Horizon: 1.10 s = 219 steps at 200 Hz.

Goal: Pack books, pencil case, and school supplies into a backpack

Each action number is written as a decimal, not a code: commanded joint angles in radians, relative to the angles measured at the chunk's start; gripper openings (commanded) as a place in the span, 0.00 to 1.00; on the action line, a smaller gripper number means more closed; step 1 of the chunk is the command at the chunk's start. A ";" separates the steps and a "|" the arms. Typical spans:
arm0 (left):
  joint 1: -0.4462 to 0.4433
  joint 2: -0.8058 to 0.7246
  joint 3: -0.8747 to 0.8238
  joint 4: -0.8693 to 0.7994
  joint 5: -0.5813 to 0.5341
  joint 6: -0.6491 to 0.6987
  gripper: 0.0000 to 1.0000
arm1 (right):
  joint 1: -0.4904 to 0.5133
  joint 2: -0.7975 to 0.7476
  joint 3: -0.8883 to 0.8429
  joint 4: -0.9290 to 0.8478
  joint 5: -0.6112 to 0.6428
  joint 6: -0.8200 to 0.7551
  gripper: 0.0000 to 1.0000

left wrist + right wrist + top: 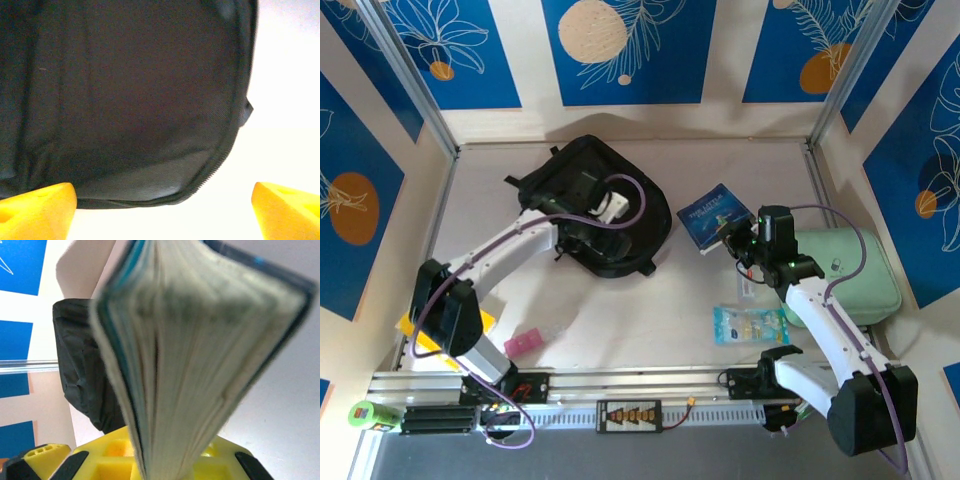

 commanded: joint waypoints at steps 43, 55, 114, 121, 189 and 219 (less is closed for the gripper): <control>-0.125 0.137 0.091 -0.101 -0.144 0.216 0.71 | -0.009 -0.014 0.014 0.038 -0.005 0.017 0.09; -0.126 0.160 0.112 -0.110 -0.165 0.222 0.67 | -0.010 -0.015 0.013 0.037 -0.004 0.019 0.09; -0.136 0.236 0.161 -0.113 -0.230 0.237 0.52 | -0.014 -0.017 0.002 0.040 -0.011 0.026 0.09; -0.139 0.242 0.164 -0.111 -0.235 0.239 0.52 | -0.015 -0.017 0.000 0.039 -0.011 0.027 0.09; -0.154 0.285 0.200 -0.147 -0.299 0.244 0.44 | -0.019 -0.018 -0.010 0.041 -0.015 0.035 0.09; -0.157 0.280 0.211 -0.160 -0.306 0.248 0.30 | -0.020 -0.019 -0.011 0.037 -0.017 0.037 0.09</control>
